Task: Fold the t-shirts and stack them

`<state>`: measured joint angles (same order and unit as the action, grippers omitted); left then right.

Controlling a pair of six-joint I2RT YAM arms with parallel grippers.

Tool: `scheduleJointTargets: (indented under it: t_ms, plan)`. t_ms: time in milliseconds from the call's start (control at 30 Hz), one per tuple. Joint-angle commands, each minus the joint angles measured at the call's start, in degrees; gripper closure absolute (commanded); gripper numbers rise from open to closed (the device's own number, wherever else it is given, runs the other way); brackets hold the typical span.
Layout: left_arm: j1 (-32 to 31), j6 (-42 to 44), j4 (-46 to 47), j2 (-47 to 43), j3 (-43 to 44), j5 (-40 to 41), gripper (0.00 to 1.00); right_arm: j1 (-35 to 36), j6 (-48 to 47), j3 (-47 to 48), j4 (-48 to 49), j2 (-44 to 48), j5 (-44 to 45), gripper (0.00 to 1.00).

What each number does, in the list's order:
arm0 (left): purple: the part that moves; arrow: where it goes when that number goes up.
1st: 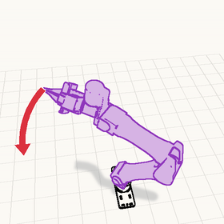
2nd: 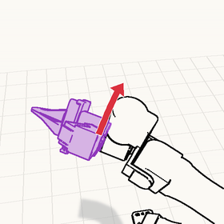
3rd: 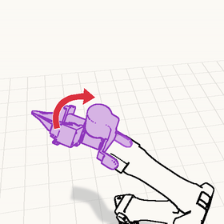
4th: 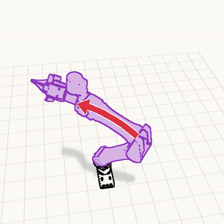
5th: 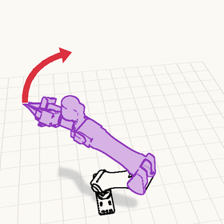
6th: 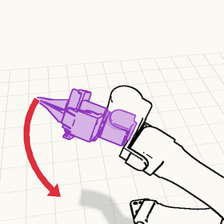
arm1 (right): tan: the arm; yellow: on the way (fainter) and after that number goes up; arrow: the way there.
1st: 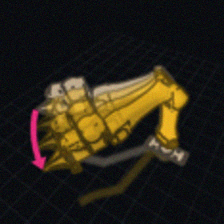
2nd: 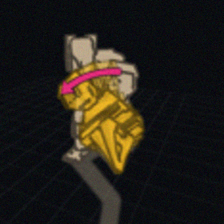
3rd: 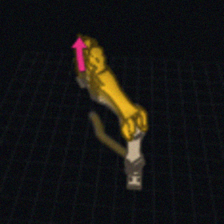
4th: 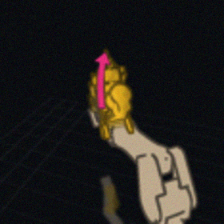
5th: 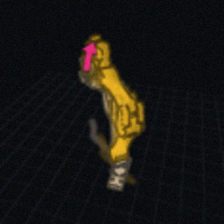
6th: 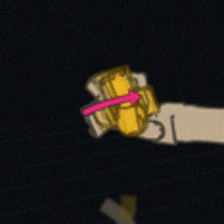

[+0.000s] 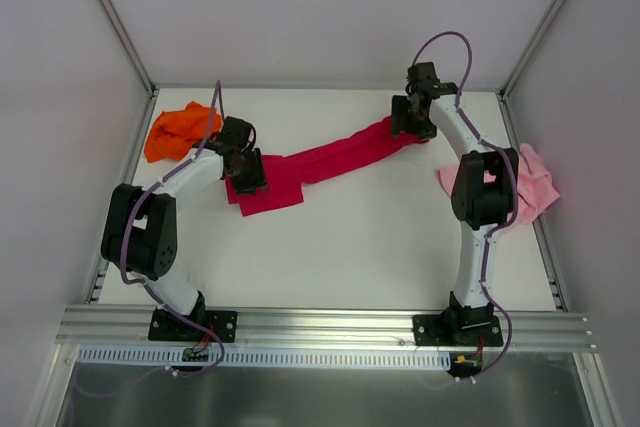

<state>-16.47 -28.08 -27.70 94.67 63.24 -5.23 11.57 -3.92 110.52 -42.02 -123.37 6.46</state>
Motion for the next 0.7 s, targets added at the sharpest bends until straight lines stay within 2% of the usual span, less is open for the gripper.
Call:
scheduleJointTargets:
  t_ms: [0,200,300,400,533,667]
  plan:
    - [0.0,-1.7,1.1,0.7,5.5,-1.9,0.61,0.6,-0.7,0.0,0.4,5.7,-9.8,0.3]
    - [0.0,-1.9,9.2,0.8,6.3,-7.7,0.56,0.8,2.0,-0.4,3.5,5.6,-28.4,0.34]
    - [-0.1,-2.3,9.5,4.7,11.5,-11.1,0.57,1.6,2.8,1.2,4.3,4.1,-26.6,0.35]
    - [0.0,-2.9,8.8,10.2,15.9,-14.3,0.57,2.1,2.8,7.1,2.3,-1.2,-23.2,0.4]
    - [0.0,-4.3,10.5,15.3,15.3,-17.5,0.58,2.4,3.4,12.8,2.3,-8.0,-23.3,0.43]
    - [0.0,-5.8,13.1,17.6,14.9,-20.4,0.57,2.9,5.6,12.5,5.4,-10.7,-26.8,0.47]
